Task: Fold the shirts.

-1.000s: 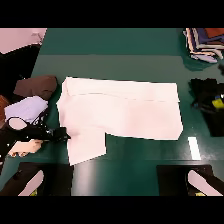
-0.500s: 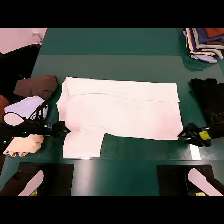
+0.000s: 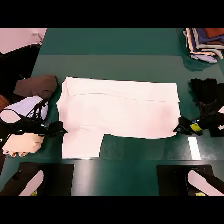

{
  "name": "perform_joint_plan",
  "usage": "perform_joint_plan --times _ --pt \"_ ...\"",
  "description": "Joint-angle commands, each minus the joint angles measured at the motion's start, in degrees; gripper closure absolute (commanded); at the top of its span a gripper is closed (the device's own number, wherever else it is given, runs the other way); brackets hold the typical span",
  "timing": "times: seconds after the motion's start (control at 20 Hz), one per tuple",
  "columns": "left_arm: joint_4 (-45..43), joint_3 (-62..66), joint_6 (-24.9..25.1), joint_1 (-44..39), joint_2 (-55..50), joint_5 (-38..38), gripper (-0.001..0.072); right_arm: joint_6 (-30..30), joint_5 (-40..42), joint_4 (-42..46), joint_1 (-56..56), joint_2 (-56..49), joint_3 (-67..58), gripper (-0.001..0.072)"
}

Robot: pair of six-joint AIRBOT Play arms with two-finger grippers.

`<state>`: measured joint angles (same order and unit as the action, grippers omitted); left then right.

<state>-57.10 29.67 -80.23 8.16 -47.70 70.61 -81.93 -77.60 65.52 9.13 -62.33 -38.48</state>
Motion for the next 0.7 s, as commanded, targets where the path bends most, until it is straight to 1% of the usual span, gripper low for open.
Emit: perform_joint_plan --times 0.0,0.05,0.2,0.3,0.4,0.45,0.5,0.55,0.65 --pt "-3.61 1.46 -2.29 0.04 5.18 3.96 0.0686 0.39 -6.38 3.63 -1.66 4.85 -2.67 0.0699" --pt "-4.09 1.46 -3.89 0.04 8.39 5.51 0.0686 0.37 -8.15 3.63 -1.62 7.23 -2.47 0.0699" --pt "-4.42 1.46 -8.37 0.04 19.37 16.59 0.0685 0.35 -14.25 3.72 -0.13 14.88 -0.63 0.0699" --pt "-3.72 1.49 -13.05 0.04 25.97 21.86 0.0685 0.15 -17.27 3.69 1.79 19.65 0.5 0.07" --pt "-0.94 2.1 -15.58 0.04 29.09 26.12 0.0685 -0.68 -20.52 3.65 4.15 23.37 -0.74 0.07" --pt "-0.02 2.89 -15.58 0.04 29.18 27.21 0.0685 -0.68 -21.4 3.69 4.9 24.74 -2.14 0.0701" --pt "0.33 3.8 -15.47 0.04 29.18 26.47 0.0685 -0.68 -21.22 3.69 5.05 25.44 -3.67 0.0701" --pt "0.26 4.52 -15.26 0.04 29.09 23.87 0.0685 -0.68 -20.31 3.65 4.79 25.29 -5.4 0.0701" --pt "0.28 5.53 -12.76 0.04 26.25 15.78 0.0685 -0.66 -17.38 3.65 2.56 21.62 -8.9 0.0701"
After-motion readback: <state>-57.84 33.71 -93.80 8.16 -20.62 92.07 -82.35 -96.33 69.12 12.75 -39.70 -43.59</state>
